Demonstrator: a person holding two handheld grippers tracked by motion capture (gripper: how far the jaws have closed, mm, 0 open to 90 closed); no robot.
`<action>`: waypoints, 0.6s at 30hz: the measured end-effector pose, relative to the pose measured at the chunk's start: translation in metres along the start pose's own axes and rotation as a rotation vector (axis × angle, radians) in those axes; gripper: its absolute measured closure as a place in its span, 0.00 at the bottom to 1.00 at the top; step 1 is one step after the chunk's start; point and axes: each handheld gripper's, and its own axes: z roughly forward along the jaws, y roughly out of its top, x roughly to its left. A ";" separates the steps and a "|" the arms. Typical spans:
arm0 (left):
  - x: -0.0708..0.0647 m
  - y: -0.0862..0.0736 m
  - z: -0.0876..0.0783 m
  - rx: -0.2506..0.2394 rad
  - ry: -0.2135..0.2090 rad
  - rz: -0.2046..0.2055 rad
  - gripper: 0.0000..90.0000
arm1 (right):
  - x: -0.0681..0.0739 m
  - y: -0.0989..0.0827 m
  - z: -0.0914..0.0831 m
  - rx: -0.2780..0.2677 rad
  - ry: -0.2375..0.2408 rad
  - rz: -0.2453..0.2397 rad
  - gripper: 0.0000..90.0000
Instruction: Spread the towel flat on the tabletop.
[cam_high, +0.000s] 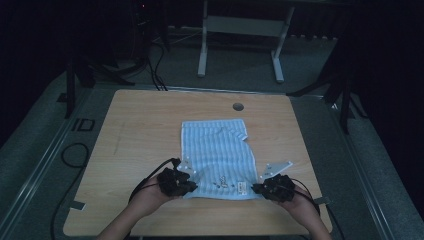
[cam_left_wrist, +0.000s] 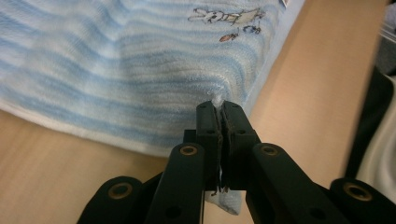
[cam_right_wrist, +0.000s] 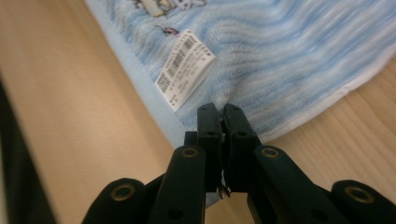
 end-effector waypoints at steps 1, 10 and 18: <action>-0.005 -0.003 -0.002 0.002 -0.014 0.005 0.96 | 0.003 -0.002 -0.003 -0.006 0.008 0.005 0.96; -0.041 -0.030 0.004 0.074 -0.108 0.033 0.95 | 0.043 -0.025 -0.013 0.019 0.075 0.000 0.96; -0.064 -0.044 0.017 0.132 -0.237 0.028 0.95 | 0.065 -0.043 -0.001 0.114 0.161 -0.008 0.95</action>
